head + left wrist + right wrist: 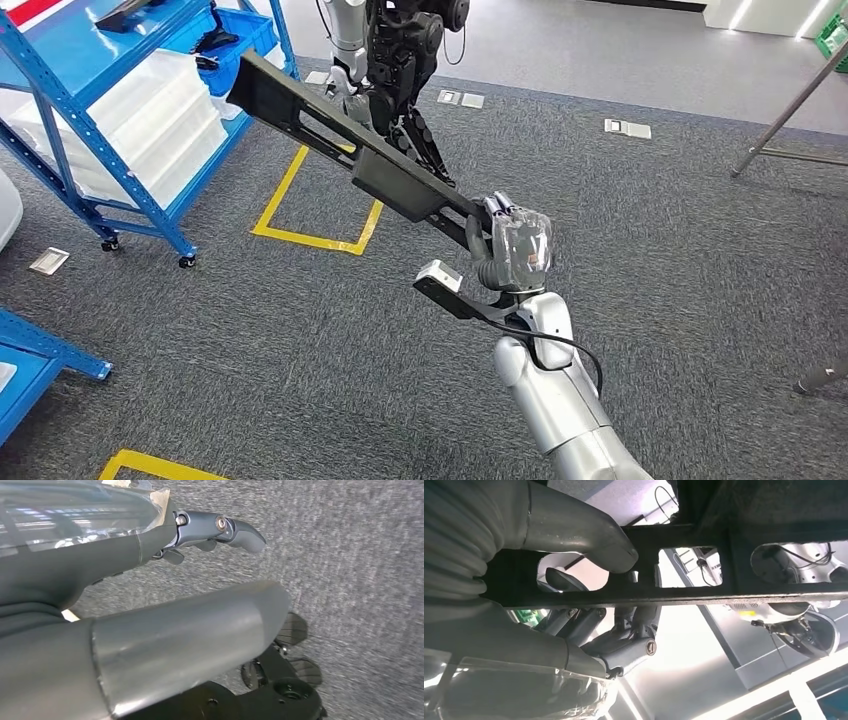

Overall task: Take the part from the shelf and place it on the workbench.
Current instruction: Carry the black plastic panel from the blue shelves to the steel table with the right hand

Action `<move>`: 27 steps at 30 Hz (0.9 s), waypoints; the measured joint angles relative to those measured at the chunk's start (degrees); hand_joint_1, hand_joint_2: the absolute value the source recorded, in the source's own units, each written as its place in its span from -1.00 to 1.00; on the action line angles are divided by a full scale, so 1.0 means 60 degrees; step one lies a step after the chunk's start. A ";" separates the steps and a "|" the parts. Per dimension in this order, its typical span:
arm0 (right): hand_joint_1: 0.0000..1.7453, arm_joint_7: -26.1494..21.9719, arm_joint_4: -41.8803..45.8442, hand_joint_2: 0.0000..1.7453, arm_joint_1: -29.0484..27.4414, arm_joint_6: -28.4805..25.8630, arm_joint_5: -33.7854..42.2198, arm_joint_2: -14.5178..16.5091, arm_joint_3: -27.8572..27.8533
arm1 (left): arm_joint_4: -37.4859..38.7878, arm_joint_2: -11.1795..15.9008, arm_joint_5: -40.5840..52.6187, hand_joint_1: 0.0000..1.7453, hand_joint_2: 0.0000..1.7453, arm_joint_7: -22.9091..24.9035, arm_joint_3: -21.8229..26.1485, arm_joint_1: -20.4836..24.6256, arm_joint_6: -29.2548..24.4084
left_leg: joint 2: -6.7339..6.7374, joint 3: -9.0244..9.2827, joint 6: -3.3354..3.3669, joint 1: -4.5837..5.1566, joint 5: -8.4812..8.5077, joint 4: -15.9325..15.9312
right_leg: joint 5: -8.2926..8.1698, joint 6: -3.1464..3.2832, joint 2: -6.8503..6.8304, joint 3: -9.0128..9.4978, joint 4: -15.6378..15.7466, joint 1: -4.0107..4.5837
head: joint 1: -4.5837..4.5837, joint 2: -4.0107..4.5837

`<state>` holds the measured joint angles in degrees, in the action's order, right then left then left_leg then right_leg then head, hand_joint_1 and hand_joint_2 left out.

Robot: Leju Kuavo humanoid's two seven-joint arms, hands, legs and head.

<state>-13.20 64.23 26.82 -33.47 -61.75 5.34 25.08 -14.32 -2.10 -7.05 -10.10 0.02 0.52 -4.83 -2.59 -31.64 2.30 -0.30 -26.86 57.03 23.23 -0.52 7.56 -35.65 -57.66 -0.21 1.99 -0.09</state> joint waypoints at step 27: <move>1.00 -0.0376 -0.0741 1.00 0.0085 -0.0147 0.0468 0.0241 0.0263 | 0.0536 -0.0103 0.0381 -1.00 -1.00 0.0219 0.0142 0.0073 0.0266 | -0.0281 -0.0064 -0.0190 -0.0040 -0.0091 0.0230 | -0.0045 0.0188 -0.0158 0.0083 0.0086 0.0035 | 0.0013 0.0000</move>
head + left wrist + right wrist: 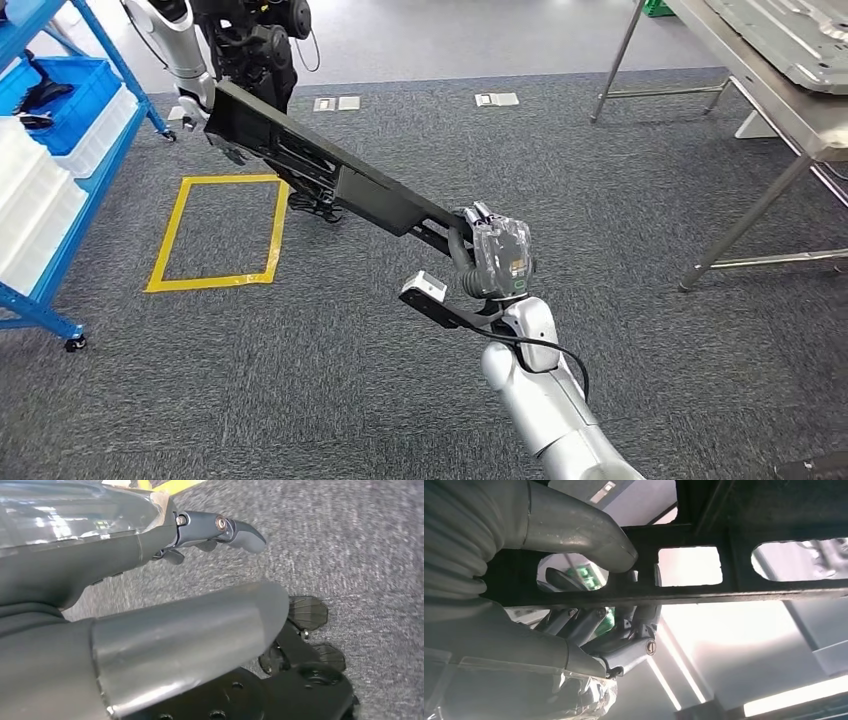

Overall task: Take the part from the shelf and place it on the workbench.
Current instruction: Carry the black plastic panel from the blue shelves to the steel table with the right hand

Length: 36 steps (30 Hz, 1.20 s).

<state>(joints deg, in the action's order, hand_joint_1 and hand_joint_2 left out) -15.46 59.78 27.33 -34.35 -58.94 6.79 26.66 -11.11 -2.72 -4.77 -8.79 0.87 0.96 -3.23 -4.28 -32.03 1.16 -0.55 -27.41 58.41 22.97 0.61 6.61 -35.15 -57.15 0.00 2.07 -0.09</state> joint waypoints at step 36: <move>1.00 0.0372 0.1000 1.00 -0.0720 0.0206 -0.0572 -0.0355 -0.0439 | 0.0056 0.0115 0.0423 -1.00 -1.00 -0.0080 -0.0002 0.0169 0.0280 | 0.0502 0.0037 0.0170 -0.0016 0.0228 -0.0323 | 0.0394 -0.0286 -0.0280 -0.0298 -0.0507 -0.0098 | -0.0026 0.0000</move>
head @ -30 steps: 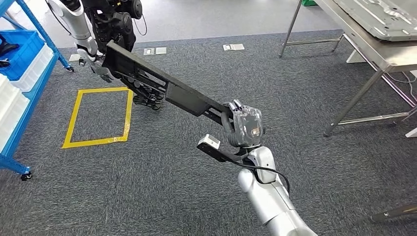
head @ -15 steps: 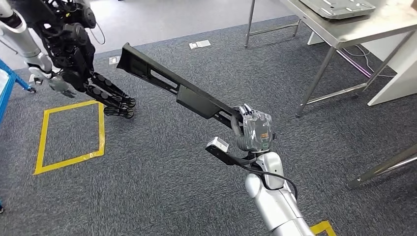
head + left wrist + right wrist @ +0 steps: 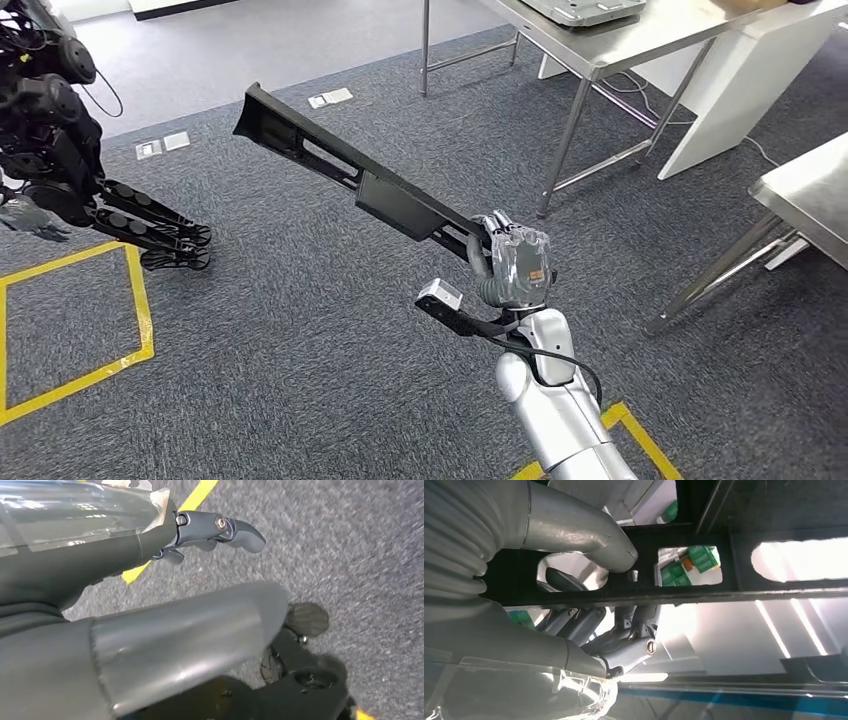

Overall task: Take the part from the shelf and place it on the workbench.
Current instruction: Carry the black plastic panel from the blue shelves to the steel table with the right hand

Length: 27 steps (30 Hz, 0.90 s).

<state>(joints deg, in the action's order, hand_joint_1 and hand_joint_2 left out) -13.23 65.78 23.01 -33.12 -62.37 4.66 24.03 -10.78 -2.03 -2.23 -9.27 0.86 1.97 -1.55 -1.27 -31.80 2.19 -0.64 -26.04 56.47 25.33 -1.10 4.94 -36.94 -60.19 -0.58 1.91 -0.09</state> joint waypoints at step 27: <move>1.00 -0.0007 -0.0194 1.00 0.0469 0.0148 -0.0074 0.0401 0.0013 | 0.0002 -0.0035 -0.0063 -1.00 -1.00 -0.0012 0.0003 0.0013 -0.0108 | -0.0546 -0.0159 -0.0267 -0.0033 -0.0091 0.0165 | -0.0069 0.0091 0.0396 0.0514 0.0513 -0.0033 | 0.0058 0.0000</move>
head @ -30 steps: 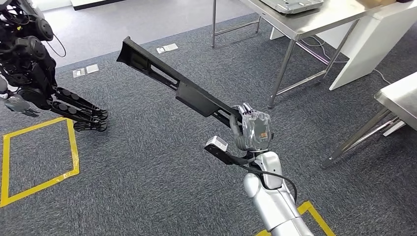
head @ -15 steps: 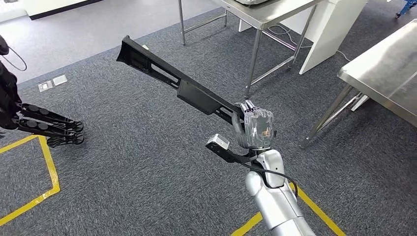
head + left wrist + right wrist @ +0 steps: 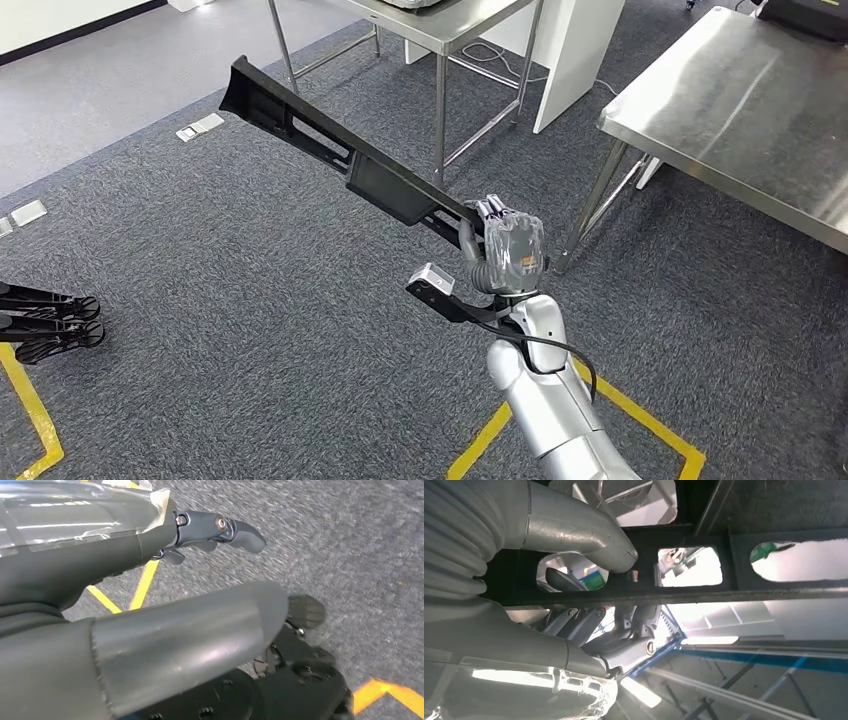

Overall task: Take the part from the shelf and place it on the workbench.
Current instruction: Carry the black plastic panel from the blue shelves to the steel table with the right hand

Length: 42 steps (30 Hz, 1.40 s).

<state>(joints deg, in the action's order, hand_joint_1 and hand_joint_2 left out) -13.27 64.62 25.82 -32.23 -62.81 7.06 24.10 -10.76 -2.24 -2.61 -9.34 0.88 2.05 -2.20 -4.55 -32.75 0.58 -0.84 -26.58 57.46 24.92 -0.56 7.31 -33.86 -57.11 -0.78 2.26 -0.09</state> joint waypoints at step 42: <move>1.00 -0.0157 -0.0623 1.00 0.0303 -0.0002 0.0332 -0.0300 0.0056 | -0.0026 0.0020 0.0536 -1.00 -1.00 -0.1421 0.0469 -0.0029 -0.0377 | 0.1460 0.0157 0.0238 0.0026 0.0082 -0.0213 | 0.0352 -0.0370 -0.1531 -0.0602 -0.1049 -0.0027 | -0.0183 0.0000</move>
<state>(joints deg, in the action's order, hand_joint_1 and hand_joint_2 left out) -14.22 60.88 27.64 -32.24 -60.82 5.26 24.44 -10.92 -2.12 0.61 -17.86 3.69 1.88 -4.46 4.21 -31.81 2.01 -0.69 -26.09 56.19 27.03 -2.78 -1.88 -37.47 -63.40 -0.94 1.16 -0.09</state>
